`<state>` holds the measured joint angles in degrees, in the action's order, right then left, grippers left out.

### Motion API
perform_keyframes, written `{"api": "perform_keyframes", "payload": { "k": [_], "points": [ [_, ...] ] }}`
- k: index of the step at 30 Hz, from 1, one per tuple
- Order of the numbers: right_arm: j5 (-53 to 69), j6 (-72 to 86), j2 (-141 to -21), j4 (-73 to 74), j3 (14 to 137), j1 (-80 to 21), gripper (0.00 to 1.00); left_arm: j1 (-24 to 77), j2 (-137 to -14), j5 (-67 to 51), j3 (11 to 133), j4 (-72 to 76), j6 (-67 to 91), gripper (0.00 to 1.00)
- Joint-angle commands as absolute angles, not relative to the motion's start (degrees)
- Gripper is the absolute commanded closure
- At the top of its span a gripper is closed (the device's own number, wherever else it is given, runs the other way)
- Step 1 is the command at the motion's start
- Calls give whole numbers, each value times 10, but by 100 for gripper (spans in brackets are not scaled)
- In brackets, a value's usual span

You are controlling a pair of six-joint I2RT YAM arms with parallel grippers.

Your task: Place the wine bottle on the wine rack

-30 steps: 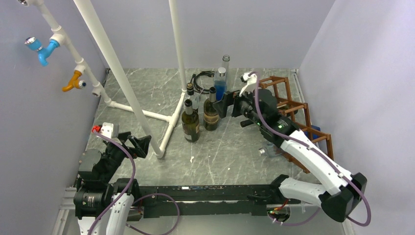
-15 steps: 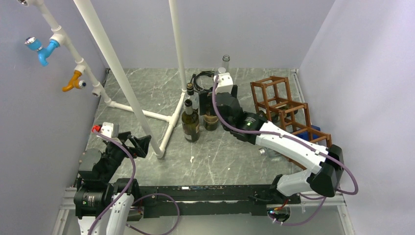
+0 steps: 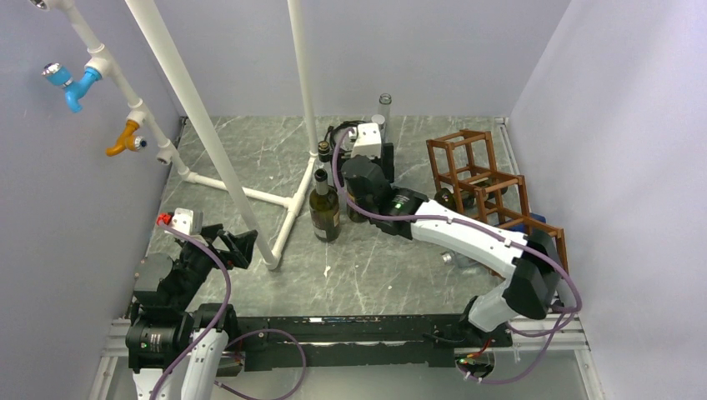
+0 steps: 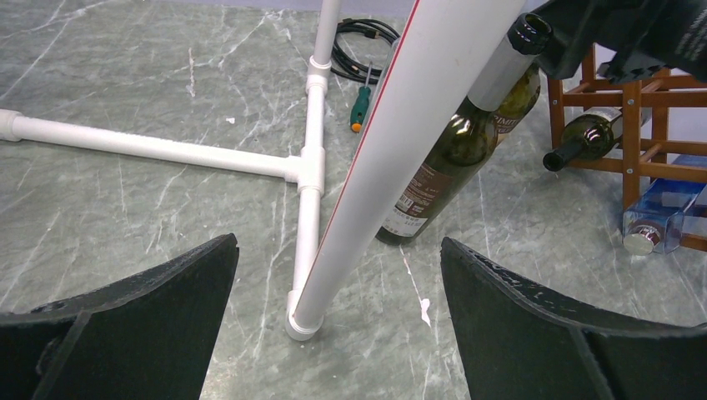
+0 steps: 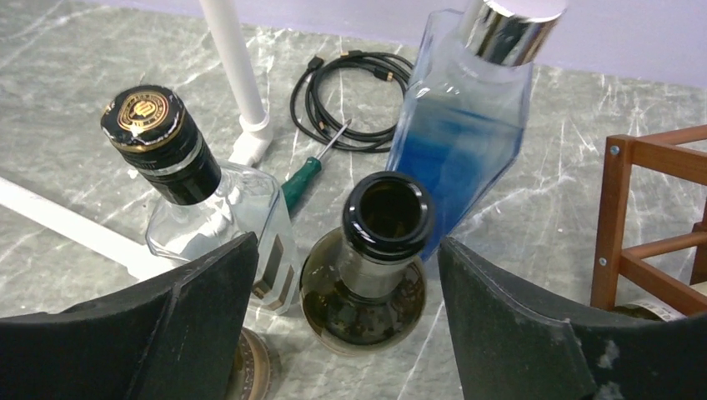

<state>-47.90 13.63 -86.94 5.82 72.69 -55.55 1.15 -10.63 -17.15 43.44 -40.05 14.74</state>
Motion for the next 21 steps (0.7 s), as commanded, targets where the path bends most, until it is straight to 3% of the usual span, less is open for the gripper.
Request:
{"api": "perform_keyframes", "payload": {
  "k": [1,12,15,18,21],
  "points": [
    [-496,131,-896,17,762,-556,23,6,-106,-174,436,-379,153,3],
    [-548,111,-937,4,759,-555,50,7,-103,-165,435,-381,156,3],
    [-571,98,-924,-34,732,-555,46,5,-110,-174,435,-378,153,3],
    [-564,84,-915,-60,718,-553,33,4,-124,-181,437,-379,152,3],
    [-551,72,-919,-75,719,-549,32,4,-128,-183,437,-379,152,4]
  ]
}}
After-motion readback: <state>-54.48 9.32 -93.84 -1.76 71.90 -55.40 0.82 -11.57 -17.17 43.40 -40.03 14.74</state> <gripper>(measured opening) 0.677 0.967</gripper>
